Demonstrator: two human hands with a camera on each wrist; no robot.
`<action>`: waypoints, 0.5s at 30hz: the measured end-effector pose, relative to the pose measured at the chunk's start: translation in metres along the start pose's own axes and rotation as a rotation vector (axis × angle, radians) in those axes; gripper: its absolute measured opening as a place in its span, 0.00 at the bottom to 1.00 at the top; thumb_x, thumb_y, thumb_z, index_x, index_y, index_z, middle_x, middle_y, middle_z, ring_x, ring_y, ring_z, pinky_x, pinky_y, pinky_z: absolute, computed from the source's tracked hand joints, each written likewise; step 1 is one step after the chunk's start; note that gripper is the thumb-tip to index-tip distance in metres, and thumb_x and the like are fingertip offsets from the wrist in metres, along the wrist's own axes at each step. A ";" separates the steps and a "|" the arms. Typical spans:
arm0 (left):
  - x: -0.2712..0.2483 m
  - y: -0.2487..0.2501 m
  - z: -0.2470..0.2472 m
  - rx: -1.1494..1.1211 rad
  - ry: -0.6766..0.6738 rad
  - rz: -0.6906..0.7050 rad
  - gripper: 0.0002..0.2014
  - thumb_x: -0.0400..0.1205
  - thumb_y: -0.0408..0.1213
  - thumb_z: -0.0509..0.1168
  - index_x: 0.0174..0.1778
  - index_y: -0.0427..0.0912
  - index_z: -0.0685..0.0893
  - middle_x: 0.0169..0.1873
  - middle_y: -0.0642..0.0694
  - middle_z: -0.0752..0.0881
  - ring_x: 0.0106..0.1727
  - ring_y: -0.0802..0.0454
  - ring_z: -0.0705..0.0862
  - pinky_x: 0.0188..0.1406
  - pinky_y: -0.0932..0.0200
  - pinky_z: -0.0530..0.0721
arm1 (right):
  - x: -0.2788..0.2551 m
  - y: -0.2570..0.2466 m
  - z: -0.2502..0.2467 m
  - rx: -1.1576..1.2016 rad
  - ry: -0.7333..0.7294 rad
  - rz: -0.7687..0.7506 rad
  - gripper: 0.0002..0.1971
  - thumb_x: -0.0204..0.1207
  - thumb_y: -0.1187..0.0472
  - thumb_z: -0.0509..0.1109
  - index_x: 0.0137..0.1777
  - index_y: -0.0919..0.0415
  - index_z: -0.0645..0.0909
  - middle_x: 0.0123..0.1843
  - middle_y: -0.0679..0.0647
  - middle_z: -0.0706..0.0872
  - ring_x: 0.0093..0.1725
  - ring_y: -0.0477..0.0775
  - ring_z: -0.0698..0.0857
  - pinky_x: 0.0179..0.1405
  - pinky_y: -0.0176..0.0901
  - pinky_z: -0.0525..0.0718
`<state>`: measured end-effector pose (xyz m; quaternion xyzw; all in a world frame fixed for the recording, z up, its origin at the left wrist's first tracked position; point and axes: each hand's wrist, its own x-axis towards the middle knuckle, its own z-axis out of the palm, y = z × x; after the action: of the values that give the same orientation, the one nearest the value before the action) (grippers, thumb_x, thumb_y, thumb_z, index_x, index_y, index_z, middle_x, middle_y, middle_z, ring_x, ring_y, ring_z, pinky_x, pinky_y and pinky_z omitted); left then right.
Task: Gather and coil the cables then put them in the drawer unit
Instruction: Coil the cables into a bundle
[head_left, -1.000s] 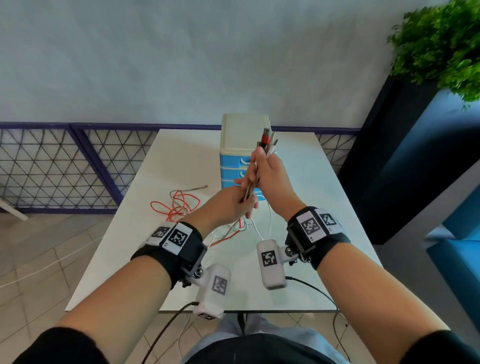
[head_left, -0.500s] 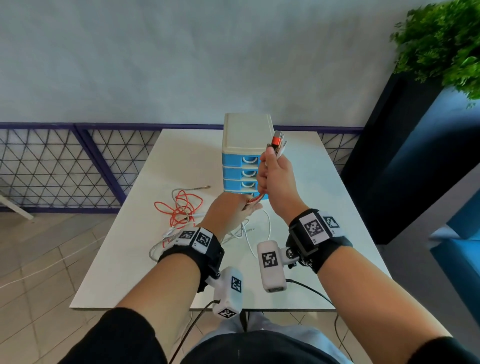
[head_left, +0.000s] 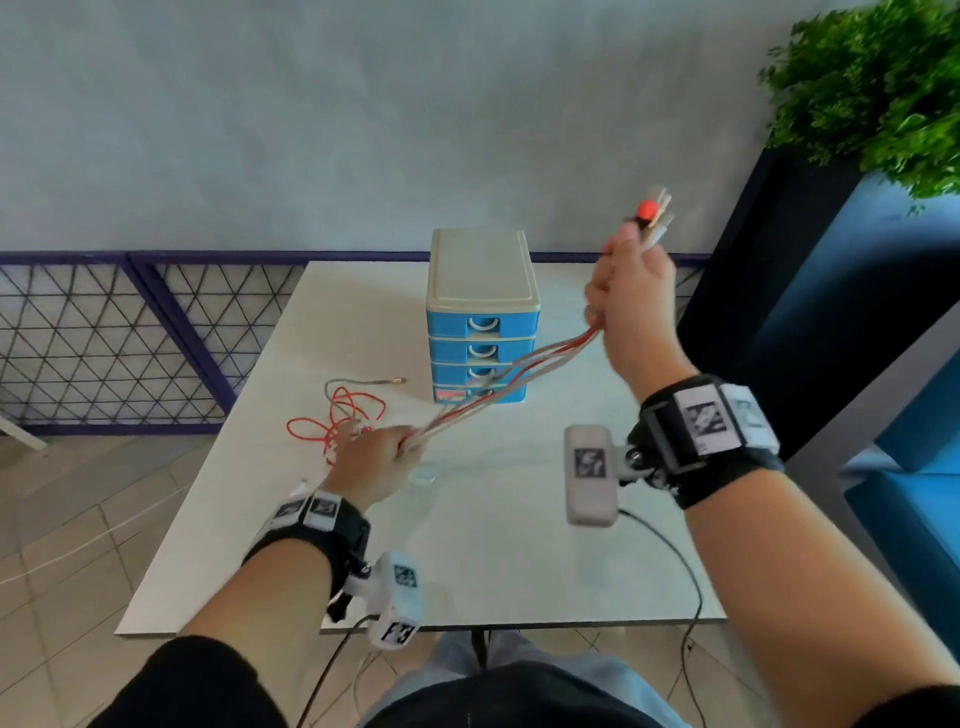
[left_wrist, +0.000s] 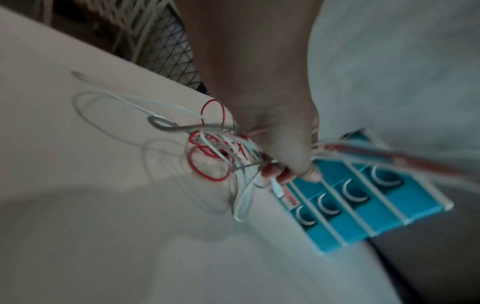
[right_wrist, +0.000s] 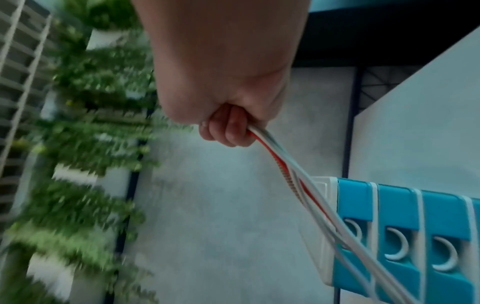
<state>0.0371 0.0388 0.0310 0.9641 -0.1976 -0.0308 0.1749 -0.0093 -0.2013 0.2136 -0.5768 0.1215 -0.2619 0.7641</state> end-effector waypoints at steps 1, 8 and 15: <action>-0.004 -0.009 0.004 -0.015 -0.028 -0.012 0.19 0.79 0.59 0.49 0.34 0.54 0.79 0.21 0.52 0.81 0.46 0.46 0.87 0.74 0.47 0.55 | 0.005 -0.006 -0.006 0.026 0.019 0.008 0.17 0.88 0.54 0.52 0.36 0.56 0.68 0.17 0.41 0.65 0.15 0.41 0.60 0.14 0.31 0.58; -0.003 -0.006 0.009 0.097 -0.143 -0.050 0.17 0.78 0.58 0.60 0.39 0.48 0.78 0.40 0.50 0.84 0.55 0.45 0.83 0.68 0.43 0.59 | -0.001 0.007 -0.009 -0.033 -0.041 0.081 0.15 0.87 0.53 0.54 0.39 0.55 0.69 0.20 0.43 0.66 0.17 0.42 0.61 0.15 0.34 0.59; 0.001 0.062 -0.036 -0.442 -0.038 0.208 0.47 0.73 0.64 0.64 0.82 0.47 0.51 0.80 0.51 0.60 0.78 0.59 0.60 0.82 0.48 0.52 | -0.004 0.028 0.001 -0.016 -0.119 0.131 0.15 0.87 0.53 0.53 0.39 0.56 0.69 0.21 0.44 0.65 0.17 0.43 0.61 0.15 0.35 0.60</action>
<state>0.0199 -0.0034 0.0869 0.8760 -0.2876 -0.0732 0.3802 -0.0055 -0.1928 0.1873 -0.5884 0.1153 -0.1754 0.7809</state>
